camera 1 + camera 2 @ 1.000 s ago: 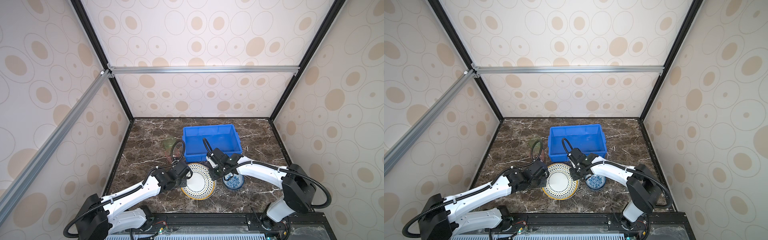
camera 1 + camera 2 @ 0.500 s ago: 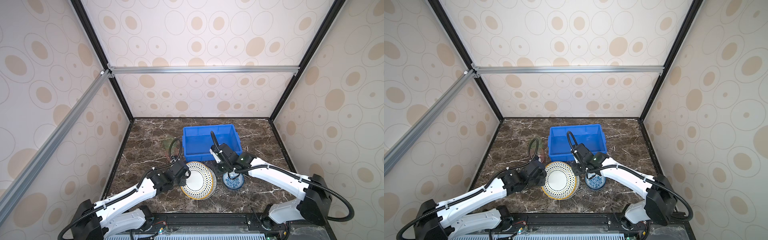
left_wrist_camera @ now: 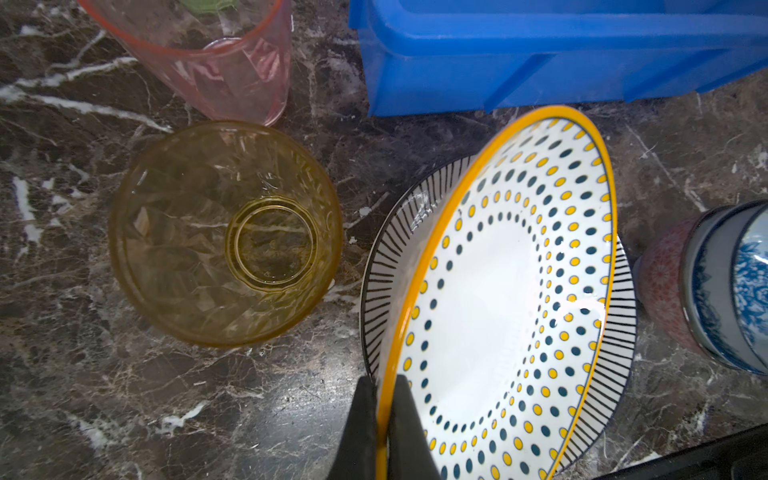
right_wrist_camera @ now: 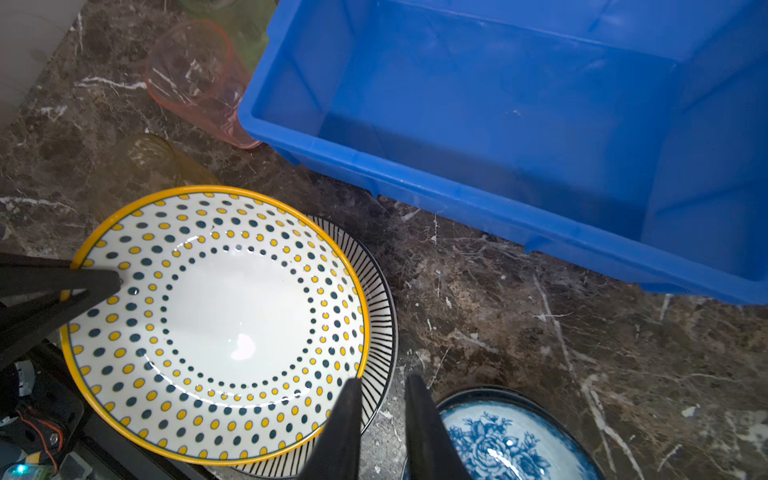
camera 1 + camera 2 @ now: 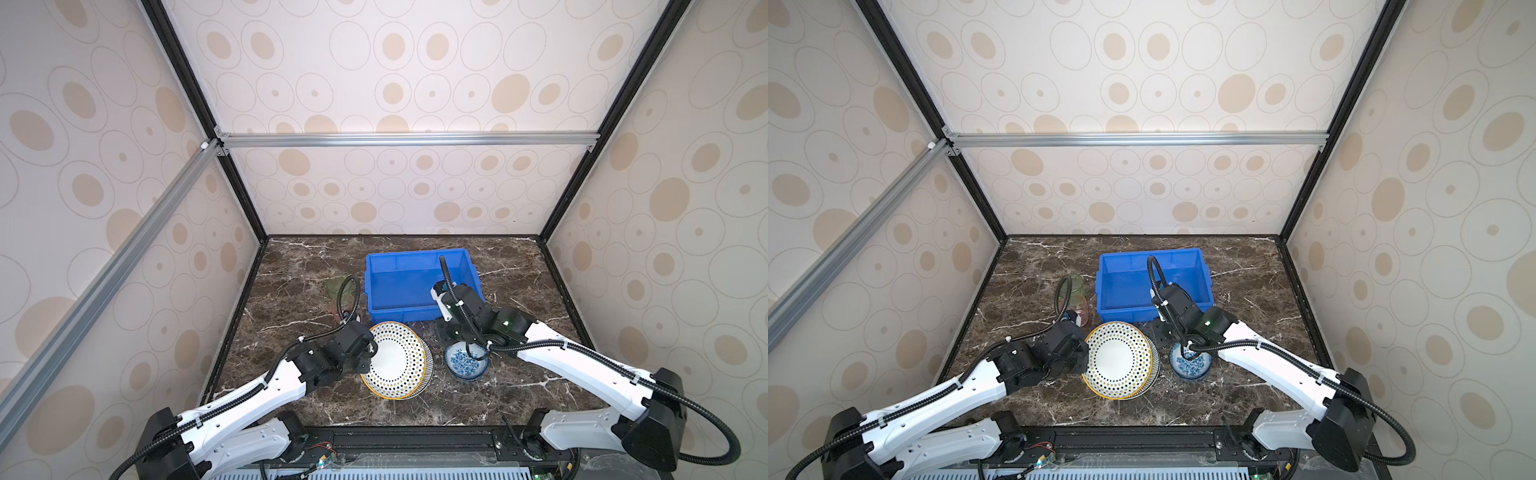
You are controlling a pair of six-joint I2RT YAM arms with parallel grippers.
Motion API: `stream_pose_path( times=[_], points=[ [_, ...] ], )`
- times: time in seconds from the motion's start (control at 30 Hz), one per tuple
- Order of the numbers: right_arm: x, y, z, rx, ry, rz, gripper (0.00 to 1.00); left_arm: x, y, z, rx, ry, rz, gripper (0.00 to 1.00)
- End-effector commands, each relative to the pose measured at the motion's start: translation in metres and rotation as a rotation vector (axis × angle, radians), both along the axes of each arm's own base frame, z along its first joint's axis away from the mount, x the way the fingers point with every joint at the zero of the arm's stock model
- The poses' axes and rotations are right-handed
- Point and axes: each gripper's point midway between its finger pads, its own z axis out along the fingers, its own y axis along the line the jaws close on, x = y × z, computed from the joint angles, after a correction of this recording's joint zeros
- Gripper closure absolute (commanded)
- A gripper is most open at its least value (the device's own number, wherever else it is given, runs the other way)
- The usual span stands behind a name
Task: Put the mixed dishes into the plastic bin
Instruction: 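Lift the dotted plate upright with the left gripper while the right gripper withdraws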
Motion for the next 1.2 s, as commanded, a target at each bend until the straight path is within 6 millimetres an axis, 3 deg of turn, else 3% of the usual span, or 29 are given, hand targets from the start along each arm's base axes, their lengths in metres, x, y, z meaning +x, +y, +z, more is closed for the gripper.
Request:
stream_pose_path(
  times=[0.0, 0.23, 0.73, 1.17],
  points=[
    [0.000, -0.014, 0.012, -0.018, -0.070, -0.024, 0.74, -0.003, -0.018, 0.031, -0.087, -0.035, -0.082, 1.00],
    [0.002, -0.037, 0.033, -0.028, -0.175, -0.069, 0.66, 0.003, -0.027, 0.051, -0.133, -0.079, -0.093, 1.00],
    [0.013, -0.073, 0.039, 0.058, -0.148, -0.171, 0.62, 0.025, -0.037, 0.090, -0.132, -0.167, -0.099, 1.00],
    [0.024, -0.100, 0.044, 0.095, -0.145, -0.242, 0.57, 0.076, -0.057, 0.141, -0.179, -0.278, -0.139, 1.00]
  ],
)
